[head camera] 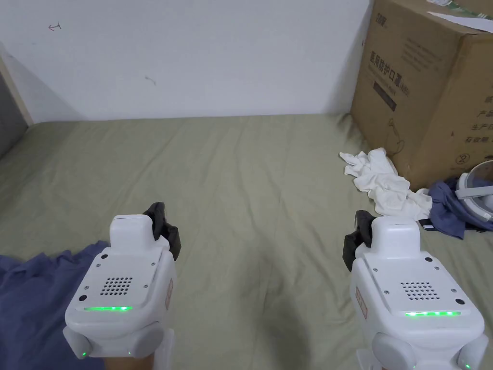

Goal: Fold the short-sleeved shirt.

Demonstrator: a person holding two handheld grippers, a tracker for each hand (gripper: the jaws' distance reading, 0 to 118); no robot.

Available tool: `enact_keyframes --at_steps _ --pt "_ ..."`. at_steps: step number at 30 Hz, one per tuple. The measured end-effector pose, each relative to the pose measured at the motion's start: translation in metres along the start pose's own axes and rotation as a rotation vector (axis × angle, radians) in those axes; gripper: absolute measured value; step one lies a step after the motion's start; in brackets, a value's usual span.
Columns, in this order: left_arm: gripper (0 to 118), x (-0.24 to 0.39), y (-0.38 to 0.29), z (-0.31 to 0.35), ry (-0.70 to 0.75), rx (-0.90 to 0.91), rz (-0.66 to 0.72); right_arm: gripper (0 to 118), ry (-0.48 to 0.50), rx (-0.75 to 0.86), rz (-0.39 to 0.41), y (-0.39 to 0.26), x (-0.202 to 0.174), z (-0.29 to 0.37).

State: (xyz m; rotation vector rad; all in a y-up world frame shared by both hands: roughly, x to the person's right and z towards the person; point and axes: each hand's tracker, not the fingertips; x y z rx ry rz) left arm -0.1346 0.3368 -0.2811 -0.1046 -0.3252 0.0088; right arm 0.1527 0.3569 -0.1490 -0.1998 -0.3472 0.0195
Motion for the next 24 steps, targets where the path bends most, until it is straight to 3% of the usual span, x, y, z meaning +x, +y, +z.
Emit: enact_keyframes --at_steps 13,19,24 --pt "5 -0.023 0.000 0.010 0.044 -0.005 0.000 2 0.068 -0.003 -0.023 0.007 -0.013 -0.006" --pt "5 -0.066 0.004 0.032 0.158 -0.001 -0.013 2 0.172 -0.003 -0.019 0.014 -0.053 -0.021" --pt "5 -0.121 0.005 0.062 0.303 -0.005 -0.005 2 0.316 -0.005 -0.007 0.016 -0.107 -0.031"
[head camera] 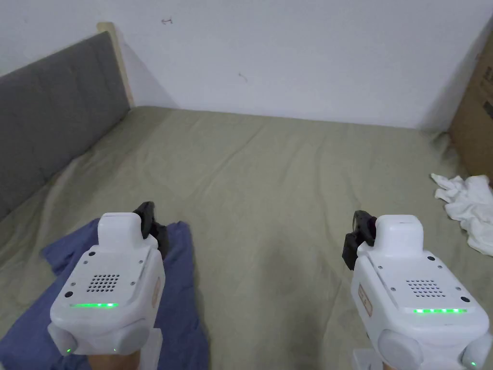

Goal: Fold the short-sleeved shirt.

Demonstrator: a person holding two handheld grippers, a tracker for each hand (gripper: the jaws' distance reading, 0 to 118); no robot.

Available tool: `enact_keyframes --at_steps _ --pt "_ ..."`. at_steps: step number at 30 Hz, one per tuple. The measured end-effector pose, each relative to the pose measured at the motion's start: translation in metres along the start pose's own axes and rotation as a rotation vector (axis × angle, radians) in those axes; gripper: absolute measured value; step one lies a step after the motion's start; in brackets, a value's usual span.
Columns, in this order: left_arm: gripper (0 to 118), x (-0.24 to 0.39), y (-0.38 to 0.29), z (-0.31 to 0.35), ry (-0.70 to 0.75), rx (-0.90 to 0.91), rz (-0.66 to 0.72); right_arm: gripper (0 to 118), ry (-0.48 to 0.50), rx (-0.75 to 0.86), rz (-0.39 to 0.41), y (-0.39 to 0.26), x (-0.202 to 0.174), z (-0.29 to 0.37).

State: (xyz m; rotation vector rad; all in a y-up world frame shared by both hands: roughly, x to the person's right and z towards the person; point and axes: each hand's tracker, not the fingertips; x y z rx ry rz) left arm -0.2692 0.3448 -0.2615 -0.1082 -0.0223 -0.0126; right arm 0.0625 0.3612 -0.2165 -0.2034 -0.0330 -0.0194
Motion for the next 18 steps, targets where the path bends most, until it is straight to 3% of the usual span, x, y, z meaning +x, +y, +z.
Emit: enact_keyframes --at_steps 9,18 --pt "5 -0.104 -0.003 0.040 0.234 -0.034 0.011 2 0.206 -0.017 0.003 -0.002 -0.092 -0.027" --pt "5 -0.162 -0.009 0.072 0.356 -0.054 0.034 2 0.315 -0.032 0.021 -0.006 -0.144 -0.031"
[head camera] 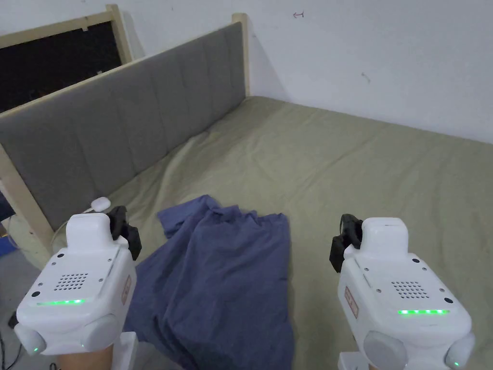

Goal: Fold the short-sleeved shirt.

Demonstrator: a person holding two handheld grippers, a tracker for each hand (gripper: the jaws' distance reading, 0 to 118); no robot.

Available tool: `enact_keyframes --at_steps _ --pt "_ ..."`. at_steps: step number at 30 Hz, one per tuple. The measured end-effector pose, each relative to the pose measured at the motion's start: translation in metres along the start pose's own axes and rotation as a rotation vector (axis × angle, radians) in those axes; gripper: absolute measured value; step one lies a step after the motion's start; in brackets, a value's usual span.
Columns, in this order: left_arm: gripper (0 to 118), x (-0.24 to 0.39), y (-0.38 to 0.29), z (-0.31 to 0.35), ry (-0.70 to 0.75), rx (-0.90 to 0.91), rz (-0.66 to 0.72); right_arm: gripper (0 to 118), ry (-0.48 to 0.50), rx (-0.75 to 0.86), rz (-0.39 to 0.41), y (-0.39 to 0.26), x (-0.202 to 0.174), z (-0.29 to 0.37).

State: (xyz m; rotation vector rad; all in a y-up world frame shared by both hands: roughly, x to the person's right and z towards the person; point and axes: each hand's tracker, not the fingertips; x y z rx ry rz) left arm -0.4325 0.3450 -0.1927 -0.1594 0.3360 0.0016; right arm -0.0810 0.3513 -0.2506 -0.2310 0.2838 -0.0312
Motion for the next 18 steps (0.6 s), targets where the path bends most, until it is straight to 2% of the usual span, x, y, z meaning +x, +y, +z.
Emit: enact_keyframes --at_steps 9,18 --pt "5 -0.011 -0.006 -0.007 0.007 -0.033 0.027 2 0.022 -0.008 0.017 0.001 -0.007 -0.003" --pt "5 0.012 -0.010 -0.062 -0.130 -0.200 0.052 2 -0.012 -0.023 0.023 0.002 0.010 -0.011"
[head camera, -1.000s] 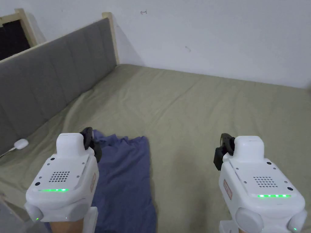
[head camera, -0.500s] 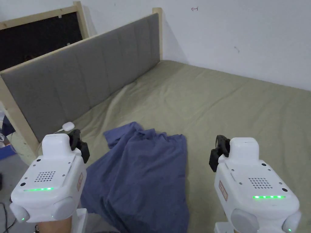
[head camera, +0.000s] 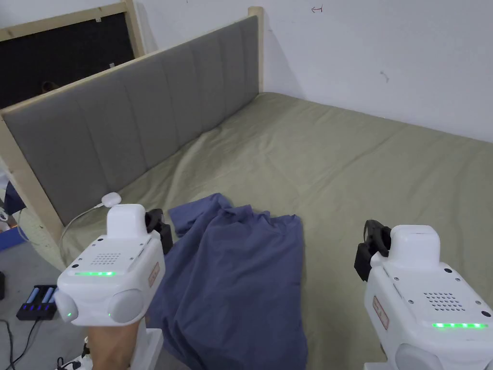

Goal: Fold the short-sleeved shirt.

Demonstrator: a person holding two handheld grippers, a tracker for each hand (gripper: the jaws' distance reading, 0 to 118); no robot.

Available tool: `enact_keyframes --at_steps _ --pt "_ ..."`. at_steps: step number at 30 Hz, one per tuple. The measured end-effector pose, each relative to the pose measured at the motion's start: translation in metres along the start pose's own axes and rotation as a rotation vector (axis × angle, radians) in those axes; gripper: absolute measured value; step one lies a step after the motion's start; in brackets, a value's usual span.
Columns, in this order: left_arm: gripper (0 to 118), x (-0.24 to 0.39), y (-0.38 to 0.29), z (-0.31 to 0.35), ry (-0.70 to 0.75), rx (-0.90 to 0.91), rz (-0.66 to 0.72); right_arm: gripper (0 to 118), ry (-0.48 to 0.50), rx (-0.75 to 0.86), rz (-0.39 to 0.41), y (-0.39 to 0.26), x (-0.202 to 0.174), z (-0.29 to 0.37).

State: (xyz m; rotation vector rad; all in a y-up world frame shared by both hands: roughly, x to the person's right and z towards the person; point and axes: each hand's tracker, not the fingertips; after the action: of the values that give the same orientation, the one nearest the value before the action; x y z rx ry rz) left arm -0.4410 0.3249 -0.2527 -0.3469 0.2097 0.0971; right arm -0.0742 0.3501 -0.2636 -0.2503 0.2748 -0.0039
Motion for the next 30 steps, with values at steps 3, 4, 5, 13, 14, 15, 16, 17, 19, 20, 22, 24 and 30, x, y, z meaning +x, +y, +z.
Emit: enact_keyframes --at_steps 3,4,5,13,14,15,16,17,19,20,22,24,30 --pt "5 0.008 0.001 -0.034 -0.043 -0.110 -0.001 2 -0.013 -0.008 0.001 -0.001 0.007 -0.005" --pt "7 0.012 -0.002 -0.044 -0.041 -0.127 -0.005 2 -0.019 -0.012 0.002 -0.001 0.010 -0.006" --pt "22 0.015 -0.004 -0.058 -0.046 -0.163 -0.011 2 -0.025 -0.017 0.004 -0.002 0.012 -0.008" --pt "118 0.031 -0.042 -0.146 -0.023 -0.539 0.018 2 -0.077 -0.066 0.002 -0.014 0.036 -0.020" --pt "118 0.033 -0.048 -0.154 -0.024 -0.568 0.010 2 -0.085 -0.076 0.001 -0.016 0.040 -0.021" --pt "118 0.033 -0.056 -0.163 -0.026 -0.580 0.002 2 -0.093 -0.085 0.001 -0.018 0.044 -0.022" --pt "118 0.034 -0.062 -0.171 -0.020 -0.602 0.004 2 -0.101 -0.093 0.001 -0.021 0.047 -0.023" --pt "118 0.034 -0.067 -0.178 -0.022 -0.625 0.007 2 -0.106 -0.100 0.001 -0.023 0.050 -0.024" --pt "118 0.034 -0.075 -0.191 -0.033 -0.667 0.003 2 -0.123 -0.116 0.003 -0.027 0.056 -0.025" --pt "118 0.034 -0.080 -0.198 -0.034 -0.684 -0.003 2 -0.131 -0.124 0.003 -0.030 0.059 -0.025" --pt "118 0.035 -0.089 -0.210 -0.014 -0.733 -0.008 2 -0.145 -0.139 0.000 -0.033 0.065 -0.026" --pt "118 0.037 -0.095 -0.216 -0.011 -0.760 -0.010 2 -0.156 -0.152 -0.002 -0.037 0.069 -0.025" --pt "76 0.056 -0.108 -0.217 -0.014 -0.784 -0.079 2 -0.169 -0.181 -0.011 -0.044 0.076 -0.026"
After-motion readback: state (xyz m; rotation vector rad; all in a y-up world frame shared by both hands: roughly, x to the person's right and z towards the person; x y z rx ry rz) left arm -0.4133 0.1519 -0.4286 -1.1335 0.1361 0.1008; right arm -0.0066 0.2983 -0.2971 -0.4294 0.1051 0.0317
